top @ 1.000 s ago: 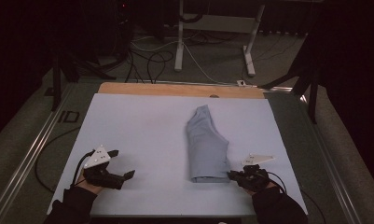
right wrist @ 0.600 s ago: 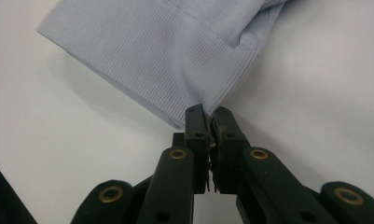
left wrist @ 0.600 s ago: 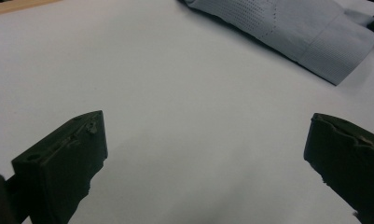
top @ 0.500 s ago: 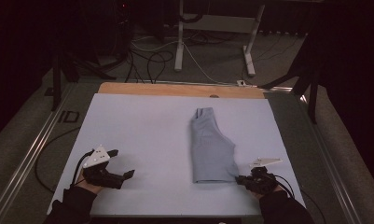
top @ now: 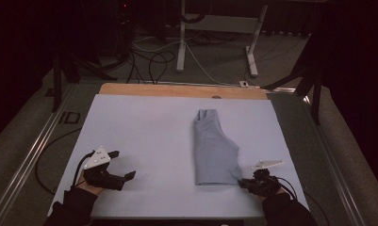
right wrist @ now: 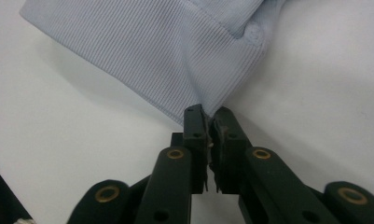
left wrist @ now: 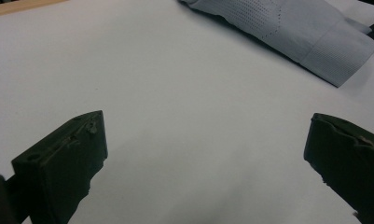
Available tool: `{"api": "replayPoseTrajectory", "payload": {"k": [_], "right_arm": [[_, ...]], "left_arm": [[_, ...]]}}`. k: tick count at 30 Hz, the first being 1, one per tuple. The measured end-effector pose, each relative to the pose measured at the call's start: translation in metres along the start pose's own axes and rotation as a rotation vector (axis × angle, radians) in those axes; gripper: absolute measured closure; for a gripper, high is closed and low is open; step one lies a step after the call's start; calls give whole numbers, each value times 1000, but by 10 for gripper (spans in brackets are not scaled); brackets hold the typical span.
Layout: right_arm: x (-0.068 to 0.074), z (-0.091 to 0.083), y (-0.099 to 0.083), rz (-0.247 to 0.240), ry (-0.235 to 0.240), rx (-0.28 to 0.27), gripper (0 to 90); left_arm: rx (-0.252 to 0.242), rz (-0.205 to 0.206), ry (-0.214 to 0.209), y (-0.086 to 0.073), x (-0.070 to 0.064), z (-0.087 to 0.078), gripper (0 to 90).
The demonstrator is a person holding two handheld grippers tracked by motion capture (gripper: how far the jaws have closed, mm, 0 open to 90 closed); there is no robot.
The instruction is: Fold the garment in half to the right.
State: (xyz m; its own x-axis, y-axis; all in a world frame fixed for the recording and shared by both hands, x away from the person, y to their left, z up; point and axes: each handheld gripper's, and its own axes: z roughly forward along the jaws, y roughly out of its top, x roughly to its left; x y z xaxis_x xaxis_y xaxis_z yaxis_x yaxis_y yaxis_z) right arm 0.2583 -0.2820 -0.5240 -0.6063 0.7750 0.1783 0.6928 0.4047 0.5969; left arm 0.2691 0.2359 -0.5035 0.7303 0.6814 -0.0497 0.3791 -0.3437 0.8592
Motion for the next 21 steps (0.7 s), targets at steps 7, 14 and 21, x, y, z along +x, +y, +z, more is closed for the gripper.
{"api": "replayPoseTrajectory", "payload": {"k": [7, 14, 21], "right_arm": [[1, -7, 3, -21, -3, -18, 668], [3, -23, 21, -52, -34, -81, 571], [24, -25, 62, -146, 72, -183, 745]], "left_arm": [[-2, -1, 3, 1, 0, -1, 6], [-2, -3, 3, 0, 1, -1, 5], [-5, -2, -2, 0, 0, -1, 6]]}}
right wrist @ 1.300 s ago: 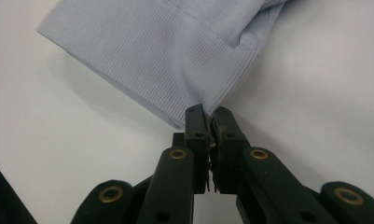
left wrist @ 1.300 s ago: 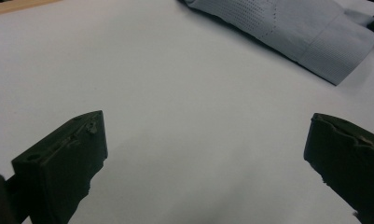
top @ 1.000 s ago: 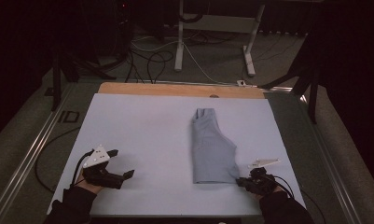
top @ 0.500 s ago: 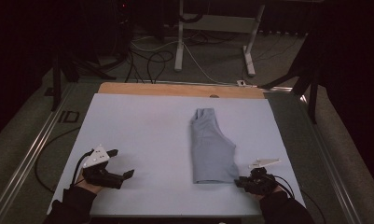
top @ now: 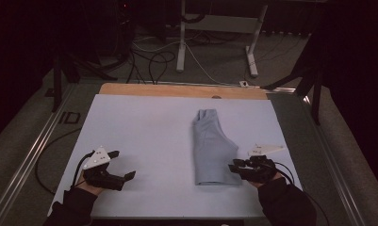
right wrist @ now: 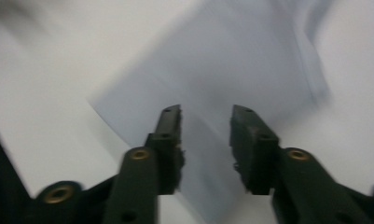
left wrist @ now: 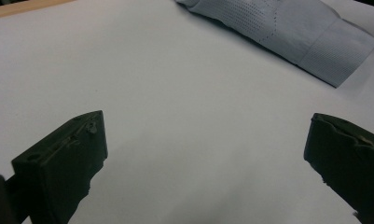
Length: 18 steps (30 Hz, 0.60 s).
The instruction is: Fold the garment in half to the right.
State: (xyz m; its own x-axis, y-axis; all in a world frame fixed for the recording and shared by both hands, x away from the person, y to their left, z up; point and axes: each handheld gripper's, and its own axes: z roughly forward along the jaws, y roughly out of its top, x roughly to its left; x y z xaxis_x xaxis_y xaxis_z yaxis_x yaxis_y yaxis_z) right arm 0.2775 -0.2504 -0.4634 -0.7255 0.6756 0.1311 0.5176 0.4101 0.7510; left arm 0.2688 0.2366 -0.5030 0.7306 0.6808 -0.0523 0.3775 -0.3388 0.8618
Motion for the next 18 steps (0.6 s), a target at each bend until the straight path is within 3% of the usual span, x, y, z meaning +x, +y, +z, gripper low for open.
{"api": "replayPoseTrajectory", "payload": {"k": [2, 4, 8, 13, 18], "right_arm": [[5, 11, 8, -32, 30, -8, 835], [11, 25, 14, -74, 53, 25, 899], [19, 52, 19, -135, 94, 68, 900], [16, 70, 11, -138, 114, 111, 900], [11, 75, 1, -121, 115, 149, 900]], "left_arm": [[1, 1, -1, 0, 1, 0, 5], [0, -1, -1, 0, 1, 0, 6], [-3, 2, -1, -1, 1, -1, 5], [-8, -1, -3, -1, 2, -1, 5], [-8, 0, -2, 0, 1, -2, 6]]}}
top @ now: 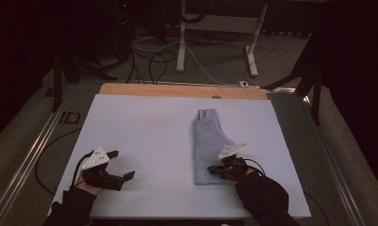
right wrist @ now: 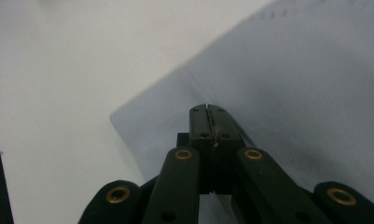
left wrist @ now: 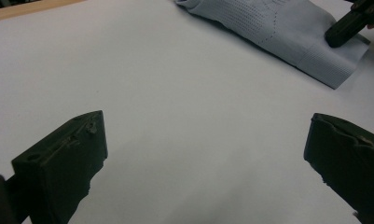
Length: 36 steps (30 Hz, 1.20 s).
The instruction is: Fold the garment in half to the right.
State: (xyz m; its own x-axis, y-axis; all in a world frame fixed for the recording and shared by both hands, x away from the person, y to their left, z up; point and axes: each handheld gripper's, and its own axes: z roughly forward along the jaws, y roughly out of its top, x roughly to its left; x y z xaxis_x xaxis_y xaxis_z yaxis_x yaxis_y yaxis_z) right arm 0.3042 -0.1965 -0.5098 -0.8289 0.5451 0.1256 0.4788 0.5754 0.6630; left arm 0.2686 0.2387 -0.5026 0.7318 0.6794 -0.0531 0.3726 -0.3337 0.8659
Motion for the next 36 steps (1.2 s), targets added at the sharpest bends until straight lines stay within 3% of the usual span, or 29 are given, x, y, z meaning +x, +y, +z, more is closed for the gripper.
{"api": "replayPoseTrajectory", "payload": {"k": [1, 3, 10, 16, 22, 27, 30, 36], "right_arm": [[-1, 2, -5, -9, -6, 21, 900], [-2, 3, -9, 9, 7, 17, 900], [-2, -3, -22, 1, 9, 21, 900], [0, -3, -22, -1, 3, 22, 900], [-3, -10, -16, -1, 11, -26, 894], [-6, -18, -8, -16, -8, -75, 764], [-8, -21, -6, -15, -19, -88, 749], [-12, -30, 0, -7, -10, -132, 412]], "left_arm": [[0, -3, 0, 0, 0, 0, 6], [1, -2, 0, 0, 0, 0, 6], [5, 4, -2, 0, 0, 1, 6], [7, 8, -7, 0, -1, 1, 6], [-1, 7, -5, 0, 0, 0, 6], [2, 10, -2, 0, 0, 0, 6], [1, 10, -3, 0, 0, -1, 6], [2, 12, -6, 0, 0, 0, 6]]}}
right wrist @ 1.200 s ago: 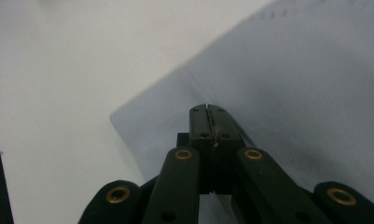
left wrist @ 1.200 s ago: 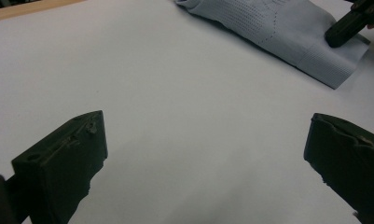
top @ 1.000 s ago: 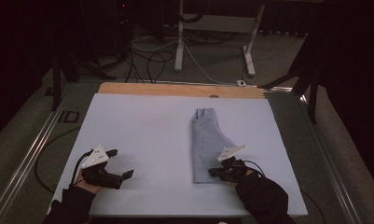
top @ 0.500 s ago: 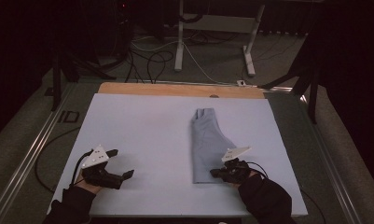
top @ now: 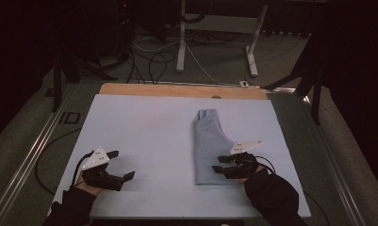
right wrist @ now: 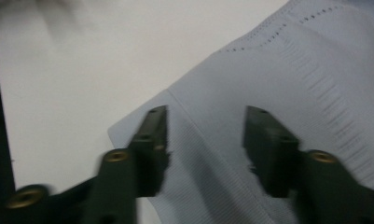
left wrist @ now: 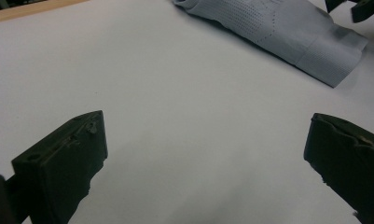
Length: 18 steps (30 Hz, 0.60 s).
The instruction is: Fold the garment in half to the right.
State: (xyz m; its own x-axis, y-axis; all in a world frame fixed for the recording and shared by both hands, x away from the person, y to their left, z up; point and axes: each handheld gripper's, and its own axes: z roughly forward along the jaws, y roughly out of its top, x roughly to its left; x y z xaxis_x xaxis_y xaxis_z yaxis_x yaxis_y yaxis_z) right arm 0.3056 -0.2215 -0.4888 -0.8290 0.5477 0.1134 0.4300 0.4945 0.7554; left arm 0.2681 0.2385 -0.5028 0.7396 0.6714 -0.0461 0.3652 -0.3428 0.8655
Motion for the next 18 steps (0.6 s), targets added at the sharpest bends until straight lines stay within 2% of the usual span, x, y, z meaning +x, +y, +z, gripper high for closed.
{"api": "replayPoseTrajectory", "payload": {"k": [4, 6, 11, 14, 18], "right_arm": [[-2, -2, 2, 2, 0, -29, 211], [-5, -3, 2, 14, 36, -47, 97], [-13, -6, 2, 51, 36, -111, 86], [-16, -8, 1, 28, -9, -137, 86], [-19, -11, -2, 12, -21, -143, 86]], "left_arm": [[-1, -1, -1, 0, 0, 0, 6], [0, 8, -3, 0, -1, -1, 6], [-5, 3, -3, 1, -1, -1, 6], [-5, -13, -2, 0, 1, -1, 6], [-9, -11, -3, 0, 1, -2, 6]]}}
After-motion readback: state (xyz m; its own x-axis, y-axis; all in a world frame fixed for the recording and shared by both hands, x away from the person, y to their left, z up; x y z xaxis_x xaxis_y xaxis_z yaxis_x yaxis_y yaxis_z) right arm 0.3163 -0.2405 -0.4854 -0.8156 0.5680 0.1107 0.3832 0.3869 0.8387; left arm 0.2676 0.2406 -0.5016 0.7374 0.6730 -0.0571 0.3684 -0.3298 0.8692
